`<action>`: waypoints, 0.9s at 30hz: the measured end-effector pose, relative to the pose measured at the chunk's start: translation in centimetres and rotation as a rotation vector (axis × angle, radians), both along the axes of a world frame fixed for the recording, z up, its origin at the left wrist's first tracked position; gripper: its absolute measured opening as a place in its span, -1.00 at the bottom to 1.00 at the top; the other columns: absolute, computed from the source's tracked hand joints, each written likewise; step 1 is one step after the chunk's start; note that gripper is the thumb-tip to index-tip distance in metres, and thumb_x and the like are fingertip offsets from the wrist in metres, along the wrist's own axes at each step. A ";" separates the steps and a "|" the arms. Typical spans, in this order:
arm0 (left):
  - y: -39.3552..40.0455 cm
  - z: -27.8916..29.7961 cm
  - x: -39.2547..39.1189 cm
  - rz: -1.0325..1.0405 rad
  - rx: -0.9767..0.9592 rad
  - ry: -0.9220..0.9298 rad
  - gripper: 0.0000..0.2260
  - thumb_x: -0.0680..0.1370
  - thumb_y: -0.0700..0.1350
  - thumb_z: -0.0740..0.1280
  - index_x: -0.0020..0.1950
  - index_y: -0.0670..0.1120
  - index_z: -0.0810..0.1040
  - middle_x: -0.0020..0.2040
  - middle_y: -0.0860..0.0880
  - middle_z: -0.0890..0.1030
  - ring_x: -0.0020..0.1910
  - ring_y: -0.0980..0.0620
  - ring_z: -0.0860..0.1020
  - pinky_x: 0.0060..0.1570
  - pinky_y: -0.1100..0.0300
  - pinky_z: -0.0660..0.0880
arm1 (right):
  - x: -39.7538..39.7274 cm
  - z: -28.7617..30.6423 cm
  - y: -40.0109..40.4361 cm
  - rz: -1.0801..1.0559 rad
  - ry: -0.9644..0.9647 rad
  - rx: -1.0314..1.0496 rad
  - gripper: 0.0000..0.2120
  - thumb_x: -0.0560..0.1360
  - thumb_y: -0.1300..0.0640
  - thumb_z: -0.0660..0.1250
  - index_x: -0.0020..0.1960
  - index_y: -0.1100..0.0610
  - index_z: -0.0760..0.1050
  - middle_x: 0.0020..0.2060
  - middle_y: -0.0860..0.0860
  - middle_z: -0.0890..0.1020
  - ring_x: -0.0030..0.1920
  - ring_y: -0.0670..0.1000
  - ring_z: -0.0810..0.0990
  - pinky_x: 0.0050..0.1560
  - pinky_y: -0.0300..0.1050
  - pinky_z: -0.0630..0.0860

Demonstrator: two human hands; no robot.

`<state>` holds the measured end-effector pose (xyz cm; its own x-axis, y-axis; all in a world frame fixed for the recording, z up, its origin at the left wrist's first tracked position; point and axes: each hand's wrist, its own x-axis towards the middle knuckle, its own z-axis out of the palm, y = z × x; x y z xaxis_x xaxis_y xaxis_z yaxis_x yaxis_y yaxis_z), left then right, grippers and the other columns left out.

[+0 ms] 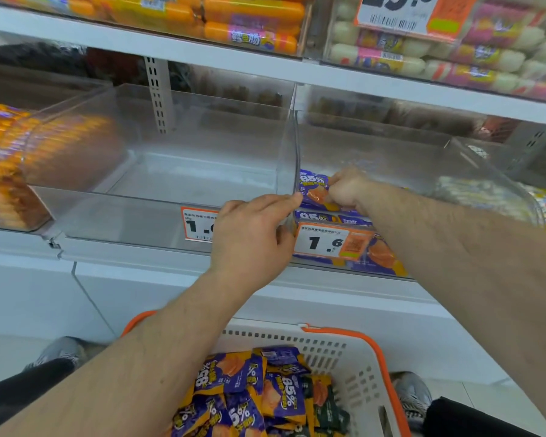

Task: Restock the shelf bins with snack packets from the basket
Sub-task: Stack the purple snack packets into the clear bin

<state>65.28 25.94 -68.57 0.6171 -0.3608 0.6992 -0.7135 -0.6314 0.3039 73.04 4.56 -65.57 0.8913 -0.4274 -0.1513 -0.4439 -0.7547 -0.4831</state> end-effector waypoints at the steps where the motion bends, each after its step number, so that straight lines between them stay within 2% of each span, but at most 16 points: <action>1: 0.0 0.0 0.0 0.001 0.002 0.001 -0.57 0.39 -0.07 0.15 0.15 -0.04 0.67 0.03 0.02 0.70 -0.08 0.01 0.67 -0.08 0.09 0.47 | 0.0 0.0 -0.1 -0.025 -0.006 -0.017 -0.68 0.47 0.10 0.45 0.16 0.22 0.54 0.02 0.14 0.62 0.01 0.12 0.59 0.09 0.04 0.57; 5: 0.0 0.0 -0.1 0.002 0.010 0.010 -0.57 0.40 -0.06 0.15 0.17 -0.04 0.66 0.03 0.02 0.70 -0.06 0.01 0.67 -0.06 0.07 0.48 | -0.3 0.0 -0.5 -0.095 0.096 -0.001 -0.73 0.41 0.16 0.47 0.04 0.21 0.51 -0.11 0.14 0.59 -0.17 0.07 0.57 -0.21 -0.07 0.53; 7: 0.0 0.0 -0.2 0.004 0.011 0.012 -0.57 0.40 -0.06 0.15 0.17 -0.05 0.66 0.04 0.02 0.70 -0.05 0.01 0.66 -0.05 0.07 0.47 | -0.3 -0.3 -0.5 -0.080 0.140 0.040 -0.68 0.37 0.18 0.50 0.07 0.19 0.50 -0.05 0.13 0.61 -0.14 0.06 0.59 -0.24 -0.08 0.55; 10: 0.0 0.0 -0.2 0.001 0.013 0.021 -0.56 0.38 -0.06 0.15 0.16 -0.04 0.66 0.04 0.02 0.70 -0.05 0.02 0.66 -0.05 0.09 0.47 | 0.0 -0.5 -0.2 -0.075 0.103 0.105 -0.64 0.38 0.12 0.50 0.12 0.14 0.49 0.01 0.11 0.59 -0.08 0.05 0.58 -0.27 -0.10 0.51; 19: 0.0 0.5 -0.5 -0.018 0.028 0.063 -0.54 0.37 -0.05 0.14 0.17 -0.05 0.65 0.05 0.02 0.69 -0.06 0.00 0.66 -0.03 0.04 0.48 | 0.0 -0.5 -0.3 -0.029 0.075 0.153 -0.63 0.43 0.10 0.46 0.19 0.11 0.45 0.07 0.10 0.56 -0.02 0.05 0.54 -0.25 -0.09 0.46; 24: 0.4 0.6 -0.7 -0.022 0.111 0.084 -0.50 0.38 -0.03 0.11 0.23 -0.06 0.62 0.08 0.00 0.69 -0.04 -0.01 0.66 0.00 0.01 0.50 | -0.2 -0.4 -0.3 0.009 0.115 0.152 -0.64 0.46 0.11 0.43 0.20 0.10 0.43 0.08 0.08 0.56 0.05 0.07 0.55 0.08 0.04 0.52; 27: 0.6 0.7 -0.7 -0.027 0.141 0.075 -0.53 0.37 -0.09 0.20 0.25 -0.08 0.61 0.10 -0.02 0.68 -0.01 -0.04 0.67 0.04 -0.03 0.51 | -0.4 -0.4 -0.3 0.033 0.166 0.153 -0.66 0.48 0.09 0.42 0.20 0.08 0.43 0.07 0.07 0.57 0.00 0.04 0.55 -0.02 0.01 0.49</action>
